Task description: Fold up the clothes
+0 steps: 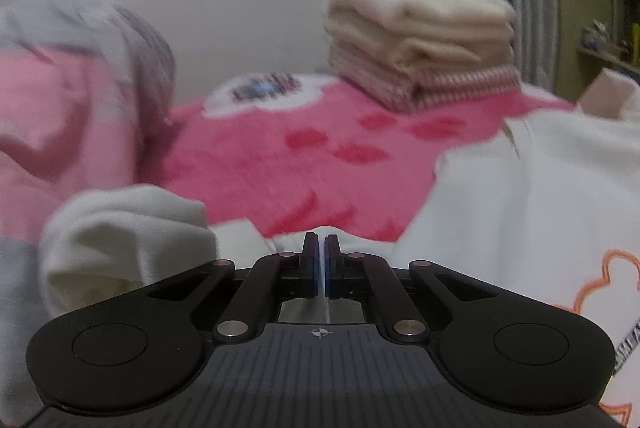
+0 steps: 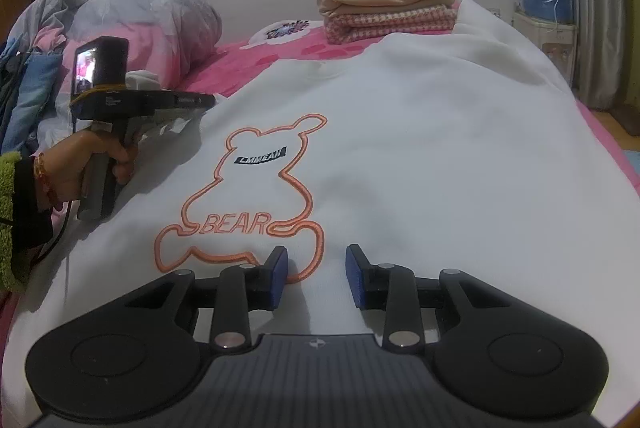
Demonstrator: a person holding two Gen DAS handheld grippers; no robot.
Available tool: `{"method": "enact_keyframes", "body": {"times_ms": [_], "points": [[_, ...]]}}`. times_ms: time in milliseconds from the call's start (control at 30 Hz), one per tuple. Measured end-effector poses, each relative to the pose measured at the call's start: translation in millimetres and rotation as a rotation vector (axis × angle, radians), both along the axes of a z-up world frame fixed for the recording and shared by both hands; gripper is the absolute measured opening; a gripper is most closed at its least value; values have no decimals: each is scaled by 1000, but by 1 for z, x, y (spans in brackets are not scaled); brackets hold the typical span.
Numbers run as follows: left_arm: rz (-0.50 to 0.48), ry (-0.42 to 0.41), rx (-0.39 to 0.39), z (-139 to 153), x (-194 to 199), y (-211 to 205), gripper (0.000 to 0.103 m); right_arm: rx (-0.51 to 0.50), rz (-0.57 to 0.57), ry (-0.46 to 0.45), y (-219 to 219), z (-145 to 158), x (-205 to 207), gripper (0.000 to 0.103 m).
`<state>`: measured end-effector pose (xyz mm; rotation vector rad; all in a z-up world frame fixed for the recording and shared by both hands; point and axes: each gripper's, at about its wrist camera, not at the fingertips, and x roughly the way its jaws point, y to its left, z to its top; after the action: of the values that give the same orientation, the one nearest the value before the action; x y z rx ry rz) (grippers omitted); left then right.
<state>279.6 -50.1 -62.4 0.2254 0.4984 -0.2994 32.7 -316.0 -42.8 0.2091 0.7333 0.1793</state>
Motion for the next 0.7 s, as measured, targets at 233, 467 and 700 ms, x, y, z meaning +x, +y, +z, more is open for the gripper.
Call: {"method": "enact_keyframes", "body": {"times_ms": [233, 467, 700], "points": [[188, -149, 15, 16, 1, 23, 1, -2, 0, -3, 1, -1, 0, 34], [419, -196, -22, 28, -1, 53, 2, -5, 3, -5, 1, 0, 0, 34], [357, -135, -24, 37, -4, 58, 8, -6, 4, -3, 1, 0, 1, 35]]}}
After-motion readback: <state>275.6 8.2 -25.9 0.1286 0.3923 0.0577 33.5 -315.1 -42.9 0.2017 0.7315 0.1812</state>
